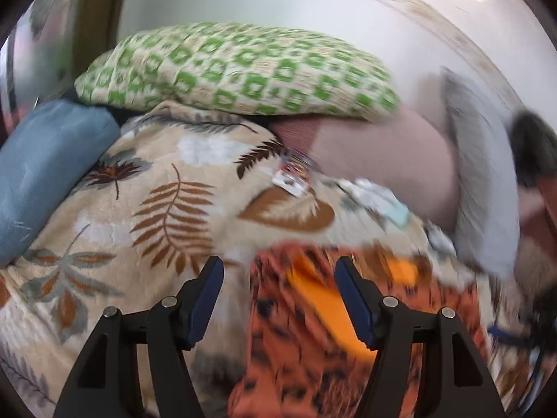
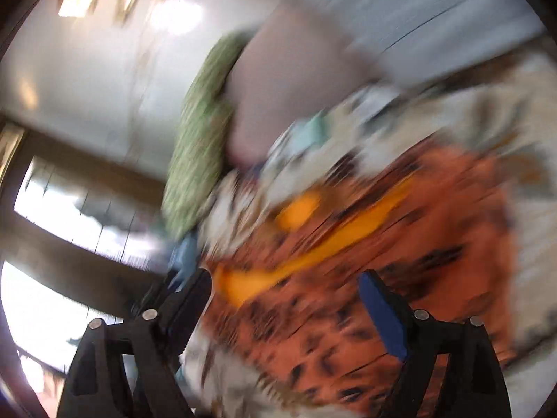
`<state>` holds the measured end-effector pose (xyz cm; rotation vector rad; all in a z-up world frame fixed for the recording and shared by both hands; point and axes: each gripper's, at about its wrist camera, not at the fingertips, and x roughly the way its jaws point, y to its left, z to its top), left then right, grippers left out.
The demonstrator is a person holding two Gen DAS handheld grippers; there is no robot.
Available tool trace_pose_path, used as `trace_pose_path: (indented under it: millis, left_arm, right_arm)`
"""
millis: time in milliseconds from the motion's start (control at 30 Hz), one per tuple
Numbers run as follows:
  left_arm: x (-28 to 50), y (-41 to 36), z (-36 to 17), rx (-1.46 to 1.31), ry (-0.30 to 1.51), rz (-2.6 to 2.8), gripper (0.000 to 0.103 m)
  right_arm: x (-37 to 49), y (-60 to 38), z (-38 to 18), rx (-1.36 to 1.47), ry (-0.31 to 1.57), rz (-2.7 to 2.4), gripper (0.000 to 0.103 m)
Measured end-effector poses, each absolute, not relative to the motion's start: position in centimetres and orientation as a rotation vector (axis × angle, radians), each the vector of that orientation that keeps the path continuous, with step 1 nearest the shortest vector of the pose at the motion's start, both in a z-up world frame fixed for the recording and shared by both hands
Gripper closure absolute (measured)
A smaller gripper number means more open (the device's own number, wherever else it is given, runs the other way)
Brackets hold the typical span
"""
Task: Fold small clothes
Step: 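Carry the hem over the shirt body toward the collar with both grippers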
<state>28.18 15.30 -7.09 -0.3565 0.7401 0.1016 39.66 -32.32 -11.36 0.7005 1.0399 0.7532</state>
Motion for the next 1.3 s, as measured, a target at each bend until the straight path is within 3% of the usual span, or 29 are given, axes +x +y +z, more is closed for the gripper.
trace_pose_path:
  millis: [133, 300, 500, 600, 633, 667, 700, 733, 767, 1100, 1300]
  left_arm:
    - [27.0, 13.9, -9.2, -0.272, 0.812, 0.094, 0.035]
    - [27.5, 12.9, -9.9, -0.298, 0.865, 0.004, 0.035]
    - [31.0, 12.1, -10.3, -0.395, 0.943, 0.011, 0.035]
    - [33.5, 13.0, -10.8, -0.498, 1.005, 0.07, 0.037]
    - [34.1, 13.3, -11.0, -0.517, 1.022, 0.087, 0.04]
    - [34.9, 13.4, -11.3, -0.522, 1.049, 0.103, 0.056]
    - [35.8, 13.3, -11.9, -0.512, 1.091, 0.107, 0.081]
    - [36.7, 13.4, -12.7, -0.526, 1.151, 0.113, 0.093]
    - [37.4, 13.6, -13.3, -0.559, 1.197, 0.12, 0.098]
    - [40.9, 15.0, -11.1, -0.697, 1.099, 0.194, 0.101]
    - [43.9, 15.9, -14.2, -0.772, 1.121, 0.242, 0.1]
  right_arm:
    - [38.5, -23.0, -12.4, 0.562, 1.156, 0.878, 0.014]
    - [37.8, -18.8, -15.0, 0.439, 1.258, 0.883, 0.016]
    - [40.7, -20.6, -18.2, 0.836, 1.297, 0.767, 0.016]
    - [40.7, -22.3, -18.0, 0.839, 1.28, 0.689, 0.016]
    - [40.4, -23.3, -16.9, 0.79, 1.247, 0.68, 0.016]
    - [40.0, -24.0, -16.2, 0.747, 1.215, 0.662, 0.016]
    - [39.6, -25.6, -14.9, 0.661, 1.164, 0.609, 0.016]
    - [39.4, -27.4, -13.8, 0.577, 1.12, 0.537, 0.016]
    - [39.3, -28.7, -13.3, 0.524, 1.097, 0.476, 0.016]
    - [41.0, -36.0, -12.4, 0.168, 1.008, 0.352, 0.016]
    - [47.1, -35.5, -14.3, 0.1, 0.98, 0.248, 0.016]
